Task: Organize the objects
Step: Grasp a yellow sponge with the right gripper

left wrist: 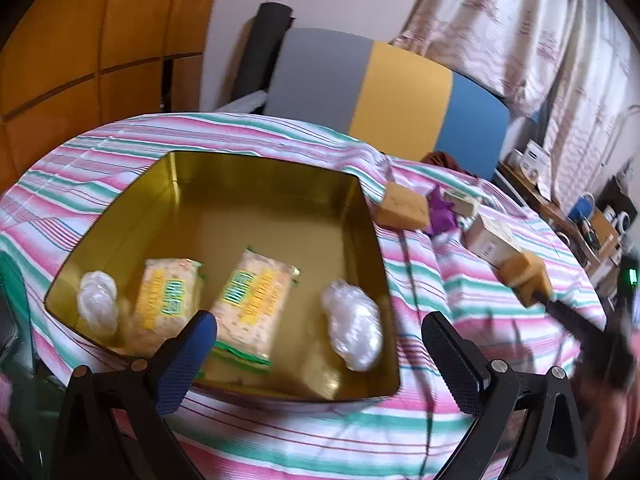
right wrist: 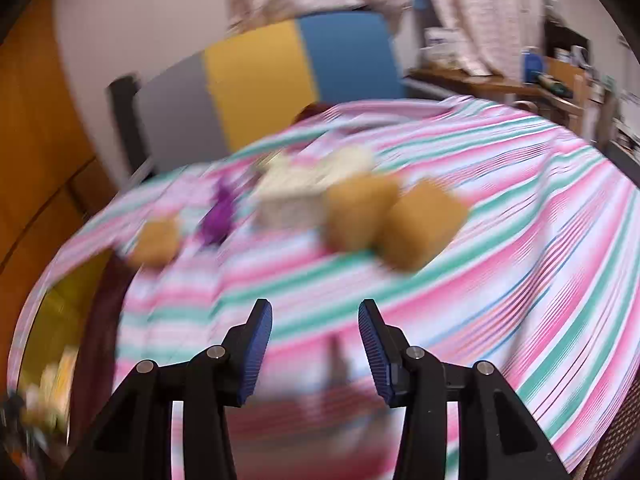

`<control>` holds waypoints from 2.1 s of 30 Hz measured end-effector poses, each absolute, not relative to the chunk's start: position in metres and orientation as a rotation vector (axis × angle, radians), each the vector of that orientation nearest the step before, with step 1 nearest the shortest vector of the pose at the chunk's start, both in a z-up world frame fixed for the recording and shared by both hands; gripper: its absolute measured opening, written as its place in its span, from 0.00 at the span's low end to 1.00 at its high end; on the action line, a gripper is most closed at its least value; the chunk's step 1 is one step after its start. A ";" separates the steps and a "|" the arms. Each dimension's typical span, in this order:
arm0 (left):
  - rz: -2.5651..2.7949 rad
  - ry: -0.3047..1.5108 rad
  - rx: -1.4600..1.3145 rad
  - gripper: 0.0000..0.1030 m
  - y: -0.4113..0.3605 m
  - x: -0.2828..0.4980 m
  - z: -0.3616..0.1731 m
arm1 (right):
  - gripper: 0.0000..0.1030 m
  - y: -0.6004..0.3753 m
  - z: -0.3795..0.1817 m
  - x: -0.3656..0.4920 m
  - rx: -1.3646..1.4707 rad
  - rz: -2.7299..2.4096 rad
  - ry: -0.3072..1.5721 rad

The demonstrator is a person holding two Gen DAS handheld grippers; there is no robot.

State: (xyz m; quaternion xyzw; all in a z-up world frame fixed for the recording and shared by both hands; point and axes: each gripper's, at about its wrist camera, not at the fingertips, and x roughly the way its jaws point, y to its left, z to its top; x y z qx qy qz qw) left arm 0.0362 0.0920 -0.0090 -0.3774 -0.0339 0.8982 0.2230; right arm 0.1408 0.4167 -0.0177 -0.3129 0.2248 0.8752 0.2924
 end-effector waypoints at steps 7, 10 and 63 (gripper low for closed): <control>2.435 -0.047 -1.039 1.00 0.107 0.053 -0.010 | 0.44 0.509 0.007 0.119 -0.744 2.204 0.609; 2.420 -0.027 -1.045 1.00 0.111 0.058 -0.010 | 0.45 0.529 0.004 0.101 -0.787 2.156 0.583; 2.186 0.236 -0.938 1.00 0.265 0.072 -0.006 | 0.45 0.531 -0.064 0.205 -0.562 2.222 0.888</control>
